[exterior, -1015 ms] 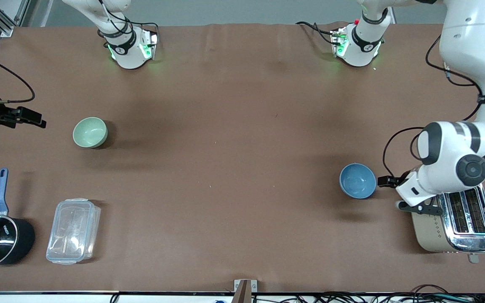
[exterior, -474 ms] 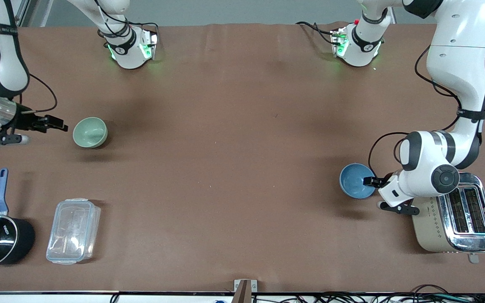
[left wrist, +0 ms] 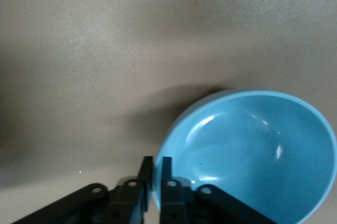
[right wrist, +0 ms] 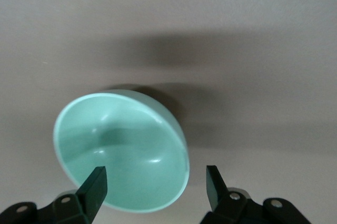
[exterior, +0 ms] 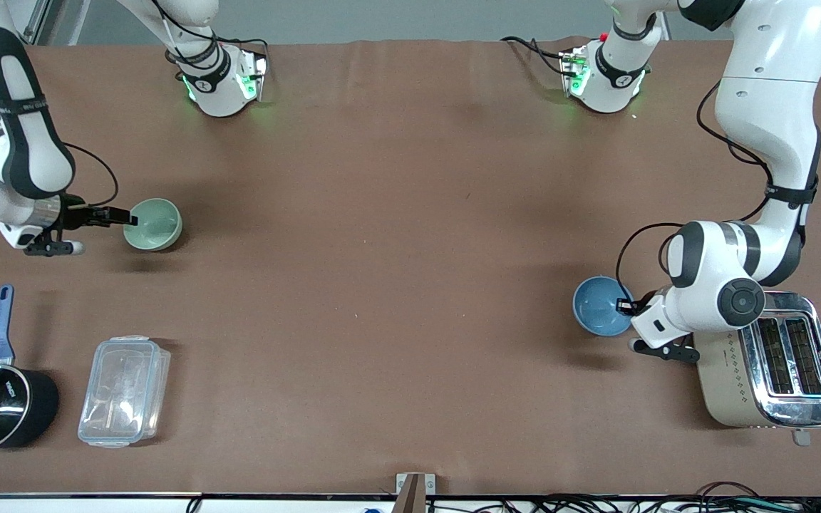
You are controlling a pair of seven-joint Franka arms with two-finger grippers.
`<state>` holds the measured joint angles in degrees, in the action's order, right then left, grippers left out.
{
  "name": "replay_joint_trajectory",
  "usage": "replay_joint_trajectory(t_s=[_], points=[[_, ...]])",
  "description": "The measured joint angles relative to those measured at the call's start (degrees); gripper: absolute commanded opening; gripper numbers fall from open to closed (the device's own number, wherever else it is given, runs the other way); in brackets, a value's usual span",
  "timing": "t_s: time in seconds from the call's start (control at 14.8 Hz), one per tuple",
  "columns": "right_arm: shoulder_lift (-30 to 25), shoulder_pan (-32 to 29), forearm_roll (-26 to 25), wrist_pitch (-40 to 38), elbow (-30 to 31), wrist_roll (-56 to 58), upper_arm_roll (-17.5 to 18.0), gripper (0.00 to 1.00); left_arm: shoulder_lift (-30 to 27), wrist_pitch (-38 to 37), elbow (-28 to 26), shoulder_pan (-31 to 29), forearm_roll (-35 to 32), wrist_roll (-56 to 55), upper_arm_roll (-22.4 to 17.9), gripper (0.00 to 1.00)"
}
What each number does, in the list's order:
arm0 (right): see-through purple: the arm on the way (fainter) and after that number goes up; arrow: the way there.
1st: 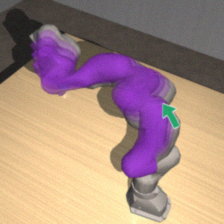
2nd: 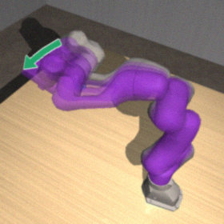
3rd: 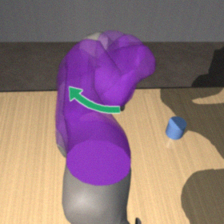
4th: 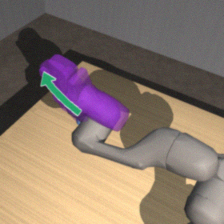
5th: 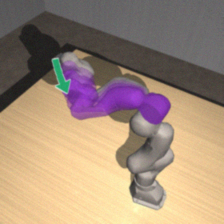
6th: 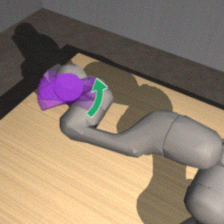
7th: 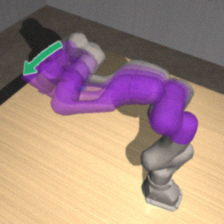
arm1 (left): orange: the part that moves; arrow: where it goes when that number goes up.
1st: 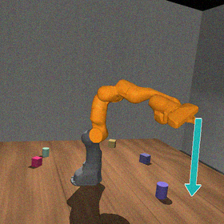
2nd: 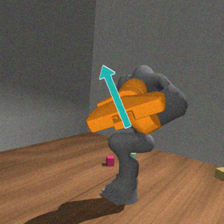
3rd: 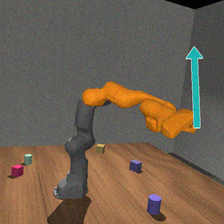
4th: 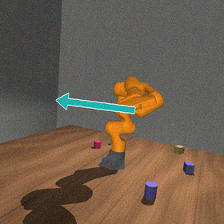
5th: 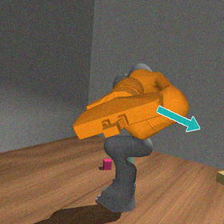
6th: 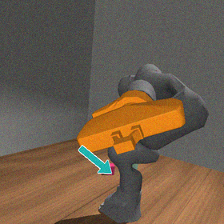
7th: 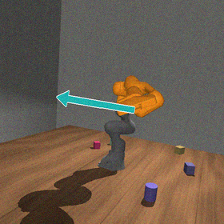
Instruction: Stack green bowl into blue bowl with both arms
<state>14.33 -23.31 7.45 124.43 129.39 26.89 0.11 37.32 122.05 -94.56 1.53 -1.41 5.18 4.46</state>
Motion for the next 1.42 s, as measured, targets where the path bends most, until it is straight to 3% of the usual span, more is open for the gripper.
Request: replay_joint_trajectory(t_s=[0.07,0.14,0.2,0.27,0.34,0.81,1.15,1.42], points=[[0.9,-0.1,0.0,0.3,0.0,0.2,0.0,0.78,-0.2,0.0,0.1,0.0,0.0,0.0,0.1,0.00],[1.7,-0.3,0.0,0.4,0.0,0.2,0.0,0.55,-0.5,0.0,0.3,0.0,0.0,0.0,0.2,0.00],[2.3,-0.5,0.0,0.4,0.0,0.2,0.0,0.24,-1.0,0.0,0.4,0.0,0.0,0.0,0.7,0.00],[2.9,-0.8,0.0,0.4,0.0,0.4,0.0,0.10,-1.7,0.0,0.6,-0.2,0.1,-0.2,1.7,0.00],[3.3,-1.1,0.0,0.4,0.0,0.5,0.0,0.03,-2.5,0.0,0.8,-0.2,0.1,-1.3,3.0,0.00],[3.5,-1.3,0.1,-1.4,-0.3,0.7,0.2,0.00,-4.3,-0.3,0.2,1.9,0.1,-22.6,15.9,0.00],[-3.0,0.0,0.3,-8.7,-2.7,-1.1,1.2,0.00,-3.7,1.3,0.0,11.8,0.1,-39.6,17.0,0.00],[-10.0,5.3,0.5,-20.9,-8.2,-9.7,1.5,0.00,-0.9,7.9,-0.1,20.1,0.1,-51.4,17.0,0.00]])
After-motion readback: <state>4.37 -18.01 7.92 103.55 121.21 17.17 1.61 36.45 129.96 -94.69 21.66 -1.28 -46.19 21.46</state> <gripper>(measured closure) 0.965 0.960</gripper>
